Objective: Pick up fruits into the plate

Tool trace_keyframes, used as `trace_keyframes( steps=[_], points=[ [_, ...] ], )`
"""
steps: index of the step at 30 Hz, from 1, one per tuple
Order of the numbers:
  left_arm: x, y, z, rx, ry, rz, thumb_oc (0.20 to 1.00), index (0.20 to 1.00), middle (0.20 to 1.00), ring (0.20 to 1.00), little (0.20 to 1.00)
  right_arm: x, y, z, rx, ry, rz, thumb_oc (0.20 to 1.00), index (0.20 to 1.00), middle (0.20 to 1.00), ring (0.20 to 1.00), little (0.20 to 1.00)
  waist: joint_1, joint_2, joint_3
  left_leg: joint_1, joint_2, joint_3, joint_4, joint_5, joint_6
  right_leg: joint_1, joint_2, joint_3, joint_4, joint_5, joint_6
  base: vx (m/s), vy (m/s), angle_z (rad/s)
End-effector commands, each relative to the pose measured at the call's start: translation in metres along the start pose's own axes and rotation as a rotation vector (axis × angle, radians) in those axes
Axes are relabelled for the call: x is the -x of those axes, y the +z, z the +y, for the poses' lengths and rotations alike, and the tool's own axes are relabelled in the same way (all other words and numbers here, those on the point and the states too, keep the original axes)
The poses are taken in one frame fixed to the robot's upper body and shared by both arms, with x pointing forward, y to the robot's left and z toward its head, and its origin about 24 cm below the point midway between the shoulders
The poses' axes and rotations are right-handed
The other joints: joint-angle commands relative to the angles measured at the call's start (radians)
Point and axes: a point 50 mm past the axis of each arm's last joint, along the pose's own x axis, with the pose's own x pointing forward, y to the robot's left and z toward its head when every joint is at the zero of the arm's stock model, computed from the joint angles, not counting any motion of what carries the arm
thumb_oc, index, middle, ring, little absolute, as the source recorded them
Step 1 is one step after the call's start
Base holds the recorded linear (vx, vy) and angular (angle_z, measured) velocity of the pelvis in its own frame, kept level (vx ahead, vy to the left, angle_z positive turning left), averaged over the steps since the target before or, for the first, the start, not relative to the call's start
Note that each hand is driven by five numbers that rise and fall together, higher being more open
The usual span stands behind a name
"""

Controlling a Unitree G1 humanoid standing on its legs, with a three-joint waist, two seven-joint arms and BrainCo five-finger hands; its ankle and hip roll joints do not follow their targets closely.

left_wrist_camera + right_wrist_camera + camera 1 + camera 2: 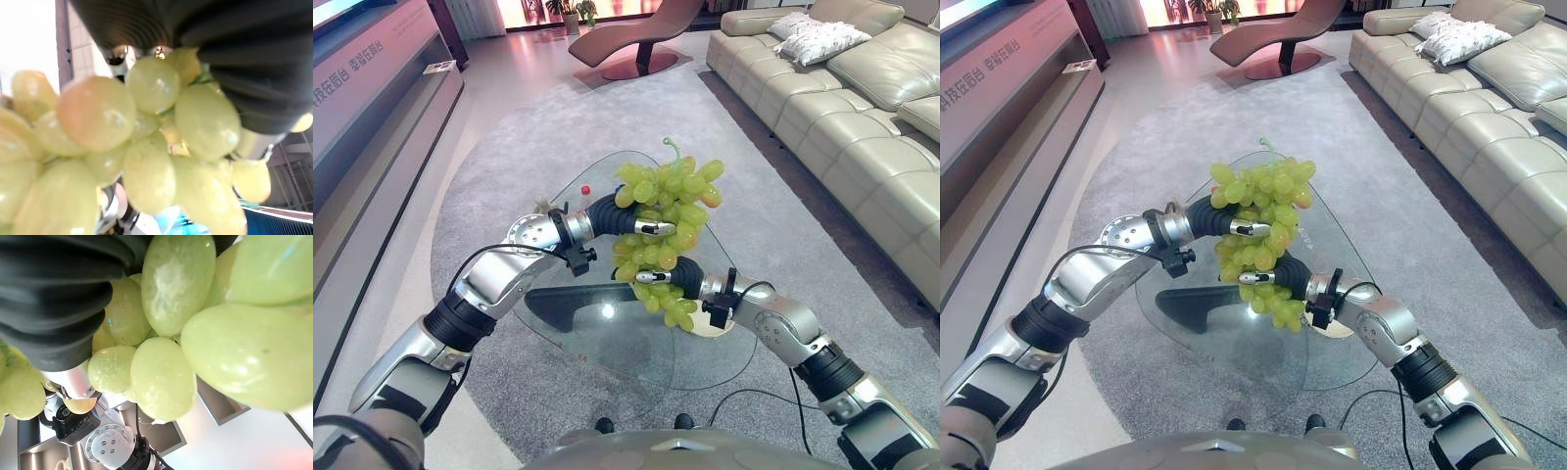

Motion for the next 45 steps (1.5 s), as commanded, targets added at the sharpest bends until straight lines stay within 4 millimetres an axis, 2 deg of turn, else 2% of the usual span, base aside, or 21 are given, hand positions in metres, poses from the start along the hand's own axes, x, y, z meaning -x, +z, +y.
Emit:
trace_keyframes(
  steps=[1,7,14,19,22,24,30,32,33,37,39,40,43,44,45],
  points=[
    [-0.004,0.018,0.005,0.024,0.032,-0.124,1.0,1.0,1.0,1.0,1.0,-0.011,0.023,0.02,0.022,0.096,-0.16,0.2,0.2,0.2,0.2,0.2,0.013,-0.033,-0.03,0.042,-0.04,0.062,0.027,-0.13,0.027,0.057,-0.014,-0.008,0.011,-0.078,0.05,0.0,0.0,0.0],
    [0.003,0.01,0.005,0.049,0.053,-0.097,1.0,1.0,1.0,1.0,1.0,-0.006,0.023,0.014,0.031,0.034,-0.182,0.2,0.2,0.2,0.2,0.2,0.016,-0.03,-0.031,0.043,-0.038,0.061,0.025,-0.13,0.027,0.059,-0.016,-0.011,0.009,-0.078,0.052,0.0,0.0,0.0],
    [0.024,-0.003,0.01,0.079,0.102,-0.049,1.0,1.0,1.0,1.0,1.0,0.016,0.021,-0.001,0.065,-0.096,-0.212,0.2,0.2,0.2,0.2,0.2,0.02,-0.025,-0.026,0.04,-0.037,0.06,0.025,-0.129,0.027,0.056,-0.018,-0.018,0.008,-0.077,0.053,0.0,0.0,0.0],
    [0.05,-0.016,0.016,0.107,0.179,-0.002,1.0,1.0,1.0,1.0,1.0,0.038,0.022,-0.015,0.091,-0.218,-0.245,0.2,0.2,0.2,0.2,0.2,0.029,-0.022,-0.022,0.038,-0.036,0.058,0.024,-0.127,0.026,0.056,-0.022,-0.028,0.005,-0.075,0.055,-0.01,0.006,0.01],
    [0.056,-0.019,0.017,0.122,0.206,0.002,1.0,1.0,1.0,1.0,1.0,0.044,0.021,-0.018,0.107,-0.256,-0.248,0.2,0.2,0.2,0.2,0.2,0.031,-0.021,-0.022,0.037,-0.036,0.058,0.024,-0.127,0.025,0.055,-0.024,-0.031,0.005,-0.075,0.056,0.0,0.007,0.03],
    [0.073,-0.028,0.02,0.19,0.292,-0.014,1.0,1.0,1.0,1.0,1.0,0.06,0.018,-0.026,0.133,-0.344,-0.249,0.2,0.2,0.2,0.2,0.2,0.037,-0.022,-0.021,0.035,-0.033,0.057,0.023,-0.126,0.024,0.054,-0.027,-0.038,0.005,-0.075,0.057,0.0,0.0,0.0],
    [0.108,-0.051,0.024,0.17,0.502,0.065,1.0,1.0,1.0,1.0,1.0,0.078,0.009,-0.035,0.146,-0.458,-0.246,0.2,0.2,0.2,0.2,0.2,0.046,-0.023,-0.007,0.029,-0.032,0.051,0.029,-0.124,0.022,0.053,-0.03,-0.043,0.006,-0.076,0.054,0.0,0.007,0.05],
    [0.127,-0.074,0.021,0.228,0.601,0.127,1.0,1.0,1.0,1.0,1.0,0.086,0.004,-0.04,0.148,-0.518,-0.248,0.2,0.2,0.2,0.2,0.2,0.053,-0.024,0.011,0.017,-0.03,0.047,0.039,-0.124,0.02,0.046,-0.032,-0.05,0.01,-0.076,0.053,-0.03,0.008,0.13],
    [0.127,-0.074,0.021,0.228,0.601,0.127,1.0,1.0,1.0,1.0,1.0,0.086,0.004,-0.04,0.148,-0.518,-0.247,0.2,0.2,0.2,0.2,0.2,0.053,-0.024,0.011,0.017,-0.03,0.047,0.04,-0.124,0.02,0.046,-0.032,-0.05,0.01,-0.076,0.053,-0.04,0.003,0.11],
    [0.158,-0.127,0.001,0.341,0.767,0.31,1.0,1.0,1.0,1.0,1.0,0.095,0.004,-0.046,0.19,-0.585,-0.242,0.2,0.2,0.2,0.2,0.2,0.058,-0.023,0.055,-0.017,-0.03,0.043,0.058,-0.122,0.017,0.015,-0.036,-0.052,0.018,-0.069,0.051,-0.1,0.001,0.03],
    [0.173,-0.16,-0.018,0.451,0.849,0.411,1.0,1.0,1.0,1.0,1.0,0.098,0.008,-0.049,0.224,-0.6,-0.245,0.2,0.2,0.2,0.2,0.2,0.059,-0.023,0.085,-0.045,-0.031,0.041,0.069,-0.12,0.018,-0.013,-0.036,-0.049,0.025,-0.064,0.049,-0.14,-0.012,0.0],
    [0.173,-0.162,-0.019,0.453,0.852,0.417,1.0,1.0,1.0,1.0,1.0,0.098,0.009,-0.049,0.227,-0.6,-0.246,0.2,0.2,0.2,0.2,0.2,0.06,-0.023,0.086,-0.047,-0.031,0.041,0.07,-0.12,0.018,-0.015,-0.036,-0.049,0.026,-0.064,0.049,-0.13,-0.018,0.05],
    [0.189,-0.202,-0.05,0.576,0.949,0.595,1.0,1.0,1.0,1.0,1.0,0.097,0.019,-0.053,0.291,-0.614,-0.233,0.2,0.2,0.2,0.2,0.2,0.057,-0.024,0.134,-0.086,-0.033,0.039,0.085,-0.113,0.019,-0.055,-0.036,-0.04,0.039,-0.056,0.048,-0.13,-0.011,0.11],
    [0.19,-0.206,-0.053,0.6,0.966,0.62,1.0,1.0,1.0,1.0,1.0,0.097,0.02,-0.053,0.299,-0.616,-0.229,0.2,0.2,0.2,0.2,0.2,0.056,-0.023,0.138,-0.089,-0.034,0.039,0.086,-0.112,0.019,-0.058,-0.036,-0.039,0.041,-0.056,0.048,-0.12,-0.013,0.09],
    [0.197,-0.222,-0.067,0.646,1.002,0.689,1.0,1.0,1.0,1.0,1.0,0.095,0.025,-0.056,0.33,-0.619,-0.22,0.2,0.2,0.2,0.2,0.2,0.053,-0.025,0.16,-0.105,-0.035,0.038,0.093,-0.111,0.02,-0.075,-0.036,-0.032,0.049,-0.055,0.047,-0.08,-0.017,0.02]
  ],
)
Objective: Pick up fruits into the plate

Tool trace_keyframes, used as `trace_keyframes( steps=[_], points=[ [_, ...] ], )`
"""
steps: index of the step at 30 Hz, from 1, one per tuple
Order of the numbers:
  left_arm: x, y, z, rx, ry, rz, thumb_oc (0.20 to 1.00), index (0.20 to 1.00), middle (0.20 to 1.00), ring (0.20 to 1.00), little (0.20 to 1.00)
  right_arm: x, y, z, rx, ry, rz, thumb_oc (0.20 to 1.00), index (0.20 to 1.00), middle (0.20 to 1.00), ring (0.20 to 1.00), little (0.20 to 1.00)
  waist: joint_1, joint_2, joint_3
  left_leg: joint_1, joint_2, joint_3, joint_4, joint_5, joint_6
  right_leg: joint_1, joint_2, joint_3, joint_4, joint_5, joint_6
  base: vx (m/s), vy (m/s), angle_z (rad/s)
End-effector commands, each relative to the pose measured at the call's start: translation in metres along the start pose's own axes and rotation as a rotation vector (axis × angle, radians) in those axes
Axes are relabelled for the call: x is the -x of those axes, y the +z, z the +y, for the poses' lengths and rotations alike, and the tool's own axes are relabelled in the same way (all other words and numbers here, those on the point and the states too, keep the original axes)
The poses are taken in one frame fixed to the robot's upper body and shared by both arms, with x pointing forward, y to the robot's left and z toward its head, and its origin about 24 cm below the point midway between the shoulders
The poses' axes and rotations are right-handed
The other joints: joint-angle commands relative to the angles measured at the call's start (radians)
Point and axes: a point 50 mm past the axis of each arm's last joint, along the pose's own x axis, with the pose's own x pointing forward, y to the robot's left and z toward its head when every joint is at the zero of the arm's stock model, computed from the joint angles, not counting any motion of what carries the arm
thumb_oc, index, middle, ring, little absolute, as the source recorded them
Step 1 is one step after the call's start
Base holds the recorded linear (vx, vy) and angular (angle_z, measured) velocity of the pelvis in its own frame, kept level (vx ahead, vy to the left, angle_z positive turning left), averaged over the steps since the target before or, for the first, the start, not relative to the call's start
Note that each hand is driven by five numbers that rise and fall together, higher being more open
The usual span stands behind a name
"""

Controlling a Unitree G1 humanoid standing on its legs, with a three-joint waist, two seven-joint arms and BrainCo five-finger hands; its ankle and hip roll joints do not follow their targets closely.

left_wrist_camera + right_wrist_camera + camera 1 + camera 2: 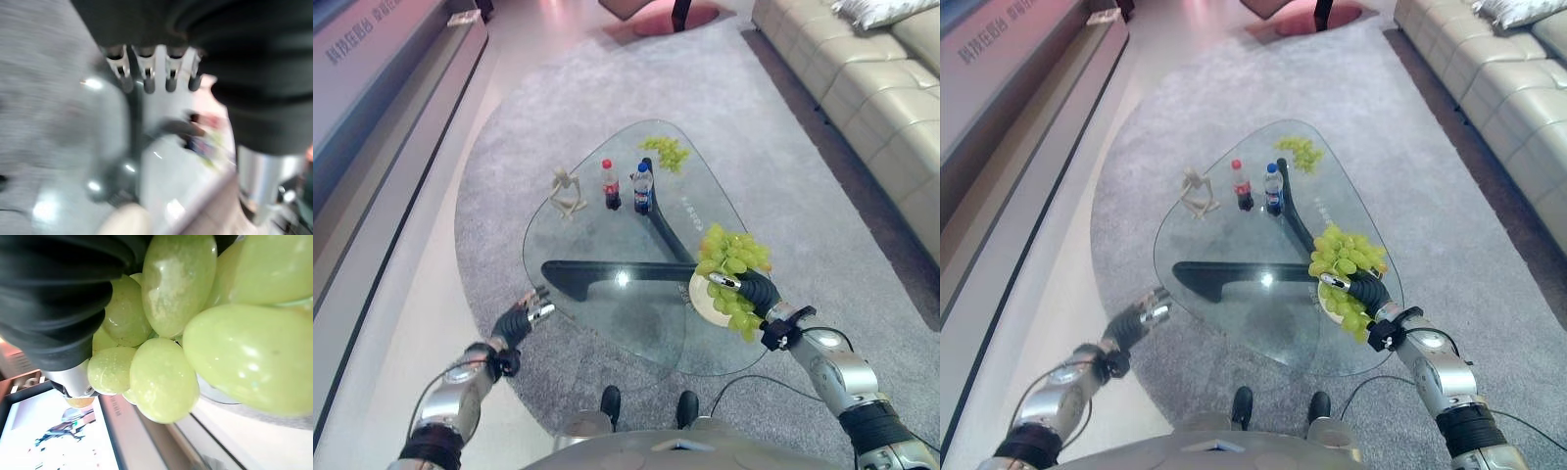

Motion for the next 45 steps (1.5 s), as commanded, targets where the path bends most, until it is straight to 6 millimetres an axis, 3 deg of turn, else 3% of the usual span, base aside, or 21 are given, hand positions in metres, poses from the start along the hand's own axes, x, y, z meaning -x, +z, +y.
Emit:
trace_keyframes(
  steps=[1,3,6,11,15,24,30,40,42,43,44,45],
  points=[
    [-0.01,0.006,0.01,-0.049,0.101,-0.018,1.0,1.0,1.0,1.0,1.0,-0.019,0.062,-0.002,0.176,0.031,-0.224,0.2,0.2,0.2,0.2,0.2,0.003,-0.046,0.074,0.006,-0.033,0.092,0.09,-0.135,0.021,0.007,-0.03,0.027,0.055,-0.048,0.038,-0.13,-0.046,0.0],
    [-0.011,-0.024,0.014,-0.038,0.185,0.12,1.0,1.0,1.0,1.0,1.0,-0.028,0.069,-0.004,0.227,0.012,-0.217,0.2,0.2,0.2,0.2,0.2,-0.004,-0.052,0.114,-0.02,-0.032,0.094,0.1,-0.132,0.021,-0.022,-0.027,0.039,0.064,-0.043,0.036,-0.09,-0.054,-0.01],
    [-0.008,-0.043,0.02,-0.043,0.244,0.23,1.0,1.0,1.0,1.0,1.0,-0.035,0.081,-0.011,0.285,-0.032,-0.214,0.2,0.2,0.2,0.2,0.2,-0.014,-0.056,0.157,-0.052,-0.03,0.093,0.105,-0.127,0.021,-0.06,-0.024,0.048,0.078,-0.038,0.033,-0.08,-0.042,0.02],
    [-0.01,-0.053,0.02,-0.113,0.26,0.33,1.0,1.0,1.0,1.0,1.0,-0.048,0.101,-0.021,0.355,-0.118,-0.212,0.2,0.2,0.2,0.2,0.2,-0.025,-0.05,0.236,-0.113,-0.031,0.08,0.119,-0.113,0.02,-0.136,-0.02,0.055,0.115,-0.033,0.026,-0.12,-0.062,0.0],
    [-0.024,-0.036,0.008,-0.158,0.216,0.283,1.0,1.0,1.0,1.0,1.0,-0.054,0.116,-0.036,0.405,-0.197,-0.198,0.2,0.2,0.2,0.2,0.2,-0.032,-0.037,0.296,-0.174,-0.034,0.07,0.141,-0.103,0.018,-0.212,-0.018,0.054,0.156,-0.032,0.019,-0.09,-0.036,-0.02],
    [-0.046,0.007,-0.014,-0.247,0.166,0.138,1.0,1.0,1.0,1.0,1.0,-0.057,0.142,-0.075,0.432,-0.396,-0.127,0.2,0.2,0.2,0.2,0.2,-0.015,0.005,0.296,-0.394,-0.054,0.029,0.222,-0.084,0.022,-0.453,-0.021,0.028,0.286,-0.054,0.001,-0.05,-0.039,-0.04],
    [-0.051,0.018,-0.023,-0.235,0.13,0.1,1.0,1.0,1.0,1.0,1.0,-0.055,0.164,-0.094,0.466,-0.509,-0.073,0.2,0.2,0.2,0.2,0.2,-0.004,0.047,0.296,-0.499,-0.066,0.04,0.254,-0.076,0.021,-0.571,-0.035,0.032,0.332,-0.055,0.003,-0.04,0.015,-0.07],
    [-0.051,0.019,-0.029,-0.242,0.099,0.08,1.0,1.0,1.0,1.0,1.0,-0.046,0.171,-0.119,0.505,-0.669,0.063,0.2,0.2,0.2,0.2,0.2,0.02,0.091,0.296,-0.586,-0.078,0.057,0.282,-0.072,0.022,-0.674,-0.044,0.033,0.376,-0.061,0.006,-0.04,-0.006,0.02],
    [-0.052,0.02,-0.032,-0.209,0.085,0.083,1.0,1.0,1.0,1.0,1.0,-0.046,0.171,-0.12,0.487,-0.687,0.083,0.388,0.388,0.388,0.388,0.388,0.025,0.095,0.296,-0.601,-0.08,0.058,0.287,-0.072,0.023,-0.69,-0.044,0.033,0.384,-0.062,0.006,-0.05,-0.015,0.0],
    [-0.052,0.019,-0.032,-0.198,0.079,0.085,1.0,1.0,1.0,1.0,1.0,-0.047,0.17,-0.121,0.475,-0.691,0.097,0.652,0.652,0.652,0.652,0.652,0.027,0.097,0.296,-0.606,-0.081,0.059,0.29,-0.073,0.023,-0.696,-0.044,0.033,0.389,-0.063,0.006,-0.04,-0.012,0.0],
    [-0.052,0.019,-0.032,-0.195,0.077,0.086,1.0,1.0,1.0,1.0,1.0,-0.047,0.169,-0.122,0.466,-0.693,0.117,1.0,1.0,1.0,1.0,1.0,0.029,0.098,0.296,-0.61,-0.081,0.06,0.293,-0.073,0.024,-0.7,-0.043,0.033,0.393,-0.064,0.006,-0.03,-0.009,0.01],
    [-0.053,0.02,-0.033,-0.191,0.077,0.085,1.0,1.0,1.0,1.0,1.0,-0.047,0.168,-0.123,0.467,-0.693,0.132,1.0,1.0,1.0,1.0,1.0,0.03,0.099,0.296,-0.614,-0.082,0.061,0.294,-0.072,0.025,-0.704,-0.043,0.033,0.395,-0.064,0.005,0.0,0.0,0.0]
  ],
)
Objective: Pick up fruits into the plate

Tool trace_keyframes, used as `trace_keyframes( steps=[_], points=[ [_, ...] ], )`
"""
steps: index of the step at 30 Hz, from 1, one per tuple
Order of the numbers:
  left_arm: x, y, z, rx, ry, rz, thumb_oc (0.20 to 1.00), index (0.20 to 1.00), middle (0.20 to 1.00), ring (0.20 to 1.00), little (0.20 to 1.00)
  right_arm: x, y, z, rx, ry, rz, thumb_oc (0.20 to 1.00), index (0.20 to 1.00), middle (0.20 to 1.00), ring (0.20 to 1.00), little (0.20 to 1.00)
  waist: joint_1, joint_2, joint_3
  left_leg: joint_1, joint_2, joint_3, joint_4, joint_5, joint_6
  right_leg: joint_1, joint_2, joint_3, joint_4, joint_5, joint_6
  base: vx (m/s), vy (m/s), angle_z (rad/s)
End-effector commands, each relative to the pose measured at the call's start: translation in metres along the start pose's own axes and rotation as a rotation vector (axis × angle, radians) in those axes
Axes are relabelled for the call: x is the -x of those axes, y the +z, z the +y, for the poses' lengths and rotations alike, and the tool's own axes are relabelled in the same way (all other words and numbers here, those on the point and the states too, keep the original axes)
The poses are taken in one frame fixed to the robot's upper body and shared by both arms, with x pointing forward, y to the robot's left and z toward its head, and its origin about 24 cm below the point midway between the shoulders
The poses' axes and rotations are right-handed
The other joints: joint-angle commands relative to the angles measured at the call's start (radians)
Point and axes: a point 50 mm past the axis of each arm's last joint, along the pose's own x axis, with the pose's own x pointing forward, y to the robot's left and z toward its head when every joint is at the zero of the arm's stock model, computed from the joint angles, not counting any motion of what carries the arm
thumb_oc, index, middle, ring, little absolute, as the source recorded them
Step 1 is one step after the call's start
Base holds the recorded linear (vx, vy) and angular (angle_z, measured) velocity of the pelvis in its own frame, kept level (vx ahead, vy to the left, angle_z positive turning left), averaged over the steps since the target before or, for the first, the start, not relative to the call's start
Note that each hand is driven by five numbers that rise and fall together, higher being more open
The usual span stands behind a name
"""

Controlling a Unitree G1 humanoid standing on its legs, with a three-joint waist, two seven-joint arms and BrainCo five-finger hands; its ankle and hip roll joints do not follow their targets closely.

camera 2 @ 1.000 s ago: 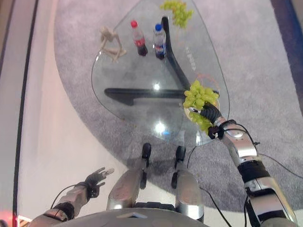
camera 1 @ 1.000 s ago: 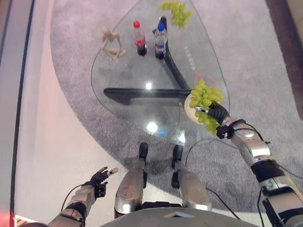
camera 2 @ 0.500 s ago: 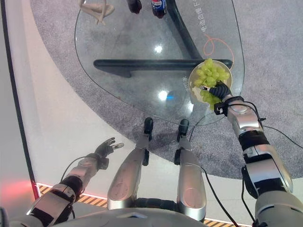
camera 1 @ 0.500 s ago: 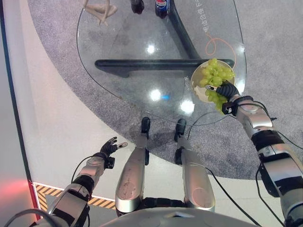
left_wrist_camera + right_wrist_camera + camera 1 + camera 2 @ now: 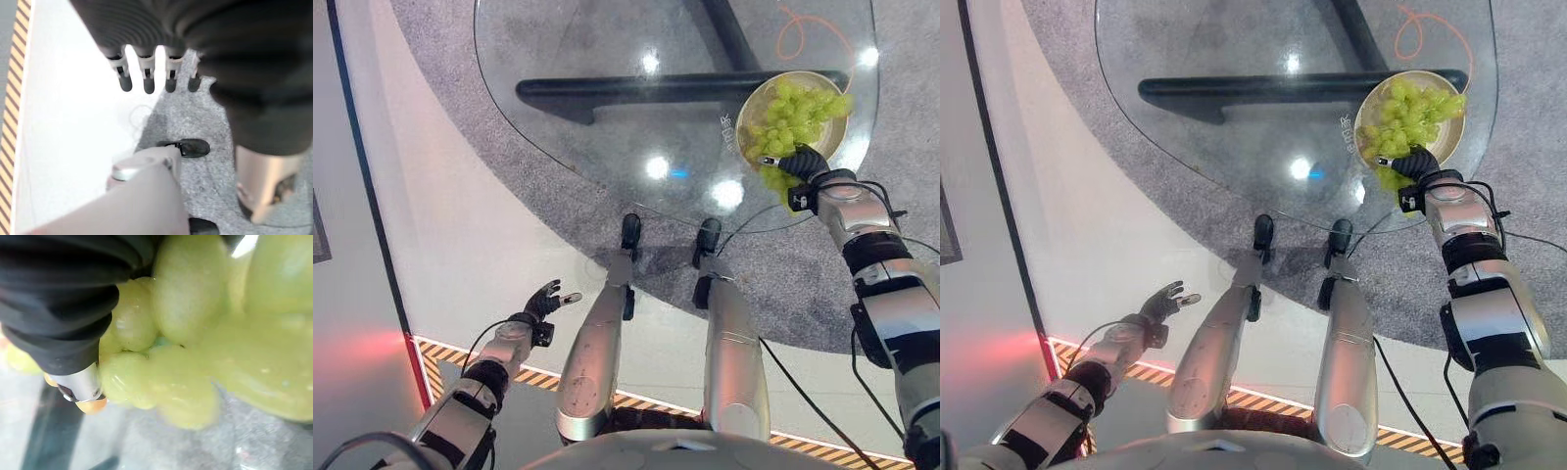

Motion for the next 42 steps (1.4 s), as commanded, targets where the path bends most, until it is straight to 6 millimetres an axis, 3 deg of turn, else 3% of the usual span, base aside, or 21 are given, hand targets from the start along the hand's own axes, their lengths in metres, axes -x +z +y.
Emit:
trace_keyframes(
  steps=[1,9,21,35,42],
  points=[
    [0.005,-0.019,-0.005,0.038,-0.017,0.049,1.0,1.0,1.0,1.0,1.0,0.005,-0.004,-0.027,0.092,-0.072,0.062,1.0,1.0,1.0,1.0,1.0,-0.008,0.043,-0.041,-0.031,-0.044,0.03,0.174,-0.164,0.036,0.05,0.022,-0.023,-0.057,0.001,0.031,-0.03,0.003,0.02],
    [0.004,-0.014,-0.002,0.028,-0.011,0.032,1.0,1.0,1.0,1.0,1.0,0.004,-0.012,-0.025,0.078,-0.109,0.128,1.0,1.0,1.0,1.0,1.0,-0.003,0.043,-0.041,-0.033,-0.044,0.034,0.165,-0.159,0.04,0.04,0.027,-0.022,-0.058,0.008,0.034,-0.02,0.005,0.0],
    [0.004,-0.013,-0.001,0.017,0.0,0.036,1.0,1.0,1.0,1.0,1.0,0.007,-0.019,-0.039,0.05,-0.299,0.155,1.0,1.0,1.0,1.0,1.0,-0.002,0.014,-0.041,0.034,-0.036,0.034,0.116,-0.154,0.047,0.106,0.034,-0.022,-0.102,0.026,0.045,-0.02,0.01,0.0],
    [0.006,-0.017,0.016,0.047,0.051,0.063,1.0,1.0,1.0,1.0,1.0,0.019,-0.004,-0.055,0.157,-0.49,0.024,1.0,1.0,1.0,1.0,1.0,-0.028,-0.062,-0.041,0.213,-0.016,0.053,0.094,-0.179,0.049,0.295,0.048,-0.014,-0.149,0.024,0.045,0.02,0.046,-0.02],
    [0.01,-0.033,0.024,0.059,0.091,0.12,1.0,1.0,1.0,1.0,1.0,0.028,-0.017,-0.053,0.084,-0.511,-0.031,1.0,1.0,1.0,1.0,1.0,-0.04,-0.099,-0.058,0.335,-0.01,0.076,0.092,-0.214,0.051,0.434,0.036,-0.007,-0.192,0.024,0.05,0.07,0.052,-0.05]
  ],
)
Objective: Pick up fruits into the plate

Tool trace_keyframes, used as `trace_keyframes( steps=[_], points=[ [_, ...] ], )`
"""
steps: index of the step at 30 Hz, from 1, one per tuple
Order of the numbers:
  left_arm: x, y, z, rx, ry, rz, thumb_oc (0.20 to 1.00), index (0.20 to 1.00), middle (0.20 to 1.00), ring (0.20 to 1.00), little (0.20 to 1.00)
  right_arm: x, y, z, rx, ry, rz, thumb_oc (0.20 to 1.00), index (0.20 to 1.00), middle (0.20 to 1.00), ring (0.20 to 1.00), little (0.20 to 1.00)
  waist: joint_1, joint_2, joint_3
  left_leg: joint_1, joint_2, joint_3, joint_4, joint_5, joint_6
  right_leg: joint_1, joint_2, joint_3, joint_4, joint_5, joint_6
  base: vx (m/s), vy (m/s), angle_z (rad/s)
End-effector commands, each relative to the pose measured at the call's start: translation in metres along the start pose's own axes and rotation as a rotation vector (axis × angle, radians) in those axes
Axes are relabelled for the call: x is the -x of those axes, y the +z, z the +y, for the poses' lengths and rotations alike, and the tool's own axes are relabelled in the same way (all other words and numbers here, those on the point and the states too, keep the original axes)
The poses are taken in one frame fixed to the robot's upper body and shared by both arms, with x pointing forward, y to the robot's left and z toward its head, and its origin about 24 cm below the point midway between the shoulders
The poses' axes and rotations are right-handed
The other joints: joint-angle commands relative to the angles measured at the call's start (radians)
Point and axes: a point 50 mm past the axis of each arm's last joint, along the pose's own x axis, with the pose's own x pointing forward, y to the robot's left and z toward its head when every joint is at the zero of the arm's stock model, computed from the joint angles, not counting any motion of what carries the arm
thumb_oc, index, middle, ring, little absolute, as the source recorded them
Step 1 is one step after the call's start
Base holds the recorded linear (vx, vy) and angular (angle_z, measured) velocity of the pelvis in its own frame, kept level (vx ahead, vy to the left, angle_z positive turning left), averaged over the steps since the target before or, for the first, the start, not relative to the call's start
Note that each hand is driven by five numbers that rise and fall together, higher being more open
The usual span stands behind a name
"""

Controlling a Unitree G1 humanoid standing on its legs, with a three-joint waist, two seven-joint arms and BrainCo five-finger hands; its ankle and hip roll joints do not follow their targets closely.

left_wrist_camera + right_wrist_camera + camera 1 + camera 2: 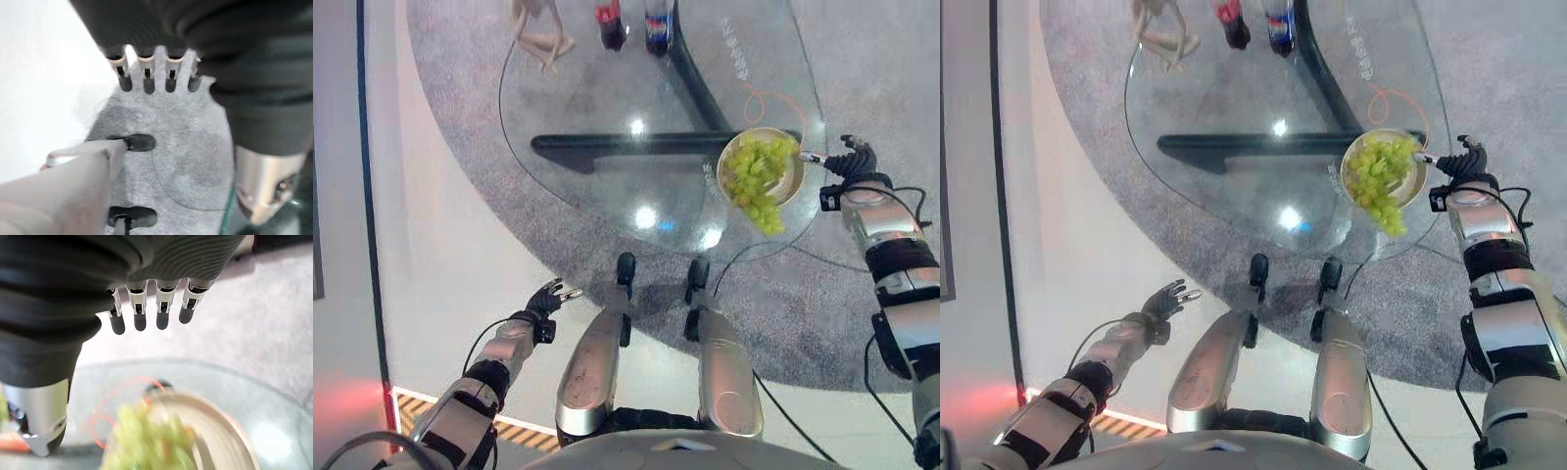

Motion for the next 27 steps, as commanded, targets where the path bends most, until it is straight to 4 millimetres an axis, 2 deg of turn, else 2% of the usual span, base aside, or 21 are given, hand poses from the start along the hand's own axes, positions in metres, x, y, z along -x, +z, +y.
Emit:
trace_keyframes(
  steps=[1,5,7,10,12,13,14,15,16,17,18,19,22,27],
  points=[
    [0.008,-0.028,0.02,-0.008,0.071,0.098,1.0,1.0,1.0,1.0,1.0,0.005,-0.004,-0.011,-0.024,-0.057,-0.061,1.0,1.0,1.0,1.0,1.0,-0.01,-0.062,-0.057,0.024,-0.02,0.064,0.097,-0.155,0.023,0.028,0.002,-0.006,0.025,-0.028,0.028,0.11,0.035,0.01],
    [0.014,-0.047,0.023,0.003,0.073,0.145,1.0,1.0,1.0,1.0,1.0,0.013,-0.023,-0.005,-0.083,-0.035,-0.059,1.0,1.0,1.0,1.0,1.0,-0.015,-0.08,-0.106,0.073,-0.017,0.075,0.084,-0.171,0.021,0.092,-0.002,-0.006,-0.004,-0.034,0.029,0.1,0.036,-0.02],
    [0.019,-0.065,0.021,0.091,0.058,0.203,1.0,1.0,1.0,1.0,1.0,0.023,-0.043,0.007,-0.141,0.033,-0.043,1.0,1.0,1.0,1.0,1.0,-0.022,-0.091,-0.153,0.12,-0.017,0.08,0.061,-0.18,0.019,0.149,-0.004,-0.004,-0.035,-0.037,0.032,0.14,0.048,-0.06],
    [0.026,-0.083,0.02,0.155,0.047,0.238,1.0,1.0,1.0,1.0,1.0,0.041,-0.075,0.026,-0.199,0.154,0.007,1.0,1.0,1.0,1.0,1.0,-0.029,-0.105,-0.203,0.161,-0.021,0.077,0.049,-0.189,0.022,0.191,-0.008,0.001,-0.051,-0.04,0.037,0.14,0.034,0.01],
    [0.027,-0.085,0.02,0.16,0.047,0.241,1.0,1.0,1.0,1.0,1.0,0.044,-0.08,0.028,-0.209,0.171,0.018,1.0,1.0,1.0,1.0,1.0,-0.029,-0.107,-0.209,0.165,-0.021,0.077,0.047,-0.19,0.023,0.196,-0.008,0.001,-0.052,-0.04,0.037,0.07,0.004,0.0],
    [0.03,-0.091,0.02,0.163,0.05,0.256,1.0,1.0,1.0,1.0,1.0,0.052,-0.098,0.033,-0.229,0.214,0.054,1.0,1.0,1.0,1.0,1.0,-0.031,-0.111,-0.229,0.176,-0.021,0.078,0.046,-0.193,0.023,0.21,-0.009,0.001,-0.054,-0.042,0.038,0.22,-0.001,0.04],
    [0.04,-0.111,0.017,0.153,0.064,0.298,1.0,1.0,1.0,1.0,1.0,0.086,-0.153,0.053,-0.296,0.32,0.215,1.0,1.0,1.0,1.0,1.0,-0.033,-0.118,-0.287,0.213,-0.018,0.081,0.03,-0.196,0.023,0.246,-0.008,-0.006,-0.065,-0.045,0.043,0.32,0.004,0.1],
    [0.046,-0.123,0.016,0.134,0.073,0.332,1.0,1.0,1.0,1.0,1.0,0.11,-0.184,0.069,-0.334,0.393,0.33,1.0,1.0,1.0,1.0,1.0,-0.033,-0.121,-0.318,0.237,-0.019,0.077,0.017,-0.198,0.025,0.269,-0.006,-0.007,-0.072,-0.048,0.044,0.3,0.007,0.11],
    [0.048,-0.127,0.015,0.124,0.076,0.348,1.0,1.0,1.0,1.0,1.0,0.12,-0.197,0.076,-0.358,0.414,0.381,1.0,1.0,1.0,1.0,1.0,-0.033,-0.121,-0.33,0.246,-0.019,0.076,0.011,-0.199,0.026,0.278,-0.005,-0.008,-0.076,-0.049,0.044,0.21,0.007,0.08],
    [0.052,-0.136,0.014,0.105,0.08,0.381,1.0,1.0,1.0,1.0,1.0,0.141,-0.219,0.087,-0.424,0.447,0.49,1.0,1.0,1.0,1.0,1.0,-0.031,-0.121,-0.35,0.263,-0.02,0.074,0.002,-0.199,0.027,0.294,-0.003,-0.008,-0.082,-0.051,0.045,0.19,0.008,0.02],
    [0.058,-0.147,0.013,0.087,0.079,0.429,1.0,1.0,1.0,1.0,1.0,0.179,-0.25,0.11,-0.512,0.51,0.652,1.0,1.0,1.0,1.0,1.0,-0.027,-0.12,-0.374,0.289,-0.021,0.073,-0.013,-0.201,0.029,0.319,0.0,-0.01,-0.092,-0.054,0.045,0.18,0.015,-0.01],
    [0.061,-0.152,0.012,0.082,0.075,0.458,1.0,1.0,1.0,1.0,1.0,0.198,-0.265,0.117,-0.528,0.537,0.729,1.0,1.0,1.0,1.0,1.0,-0.025,-0.118,-0.384,0.303,-0.022,0.074,-0.02,-0.202,0.029,0.332,0.0,-0.014,-0.098,-0.055,0.044,0.15,0.026,0.02],
    [0.069,-0.167,0.006,0.066,0.059,0.549,1.0,1.0,1.0,1.0,1.0,0.243,-0.292,0.129,-0.559,0.572,0.926,1.0,1.0,1.0,1.0,1.0,-0.022,-0.107,-0.412,0.34,-0.024,0.077,-0.044,-0.204,0.03,0.368,0.004,-0.015,-0.118,-0.057,0.041,0.1,0.051,0.1],
    [0.078,-0.181,0.0,0.083,0.05,0.623,1.0,1.0,1.0,1.0,1.0,0.28,-0.309,0.133,-0.45,0.636,1.077,1.0,1.0,1.0,1.0,1.0,-0.029,-0.087,-0.433,0.373,-0.026,0.089,-0.069,-0.202,0.031,0.398,0.008,-0.012,-0.14,-0.058,0.035,0.03,0.061,0.0]
  ],
)
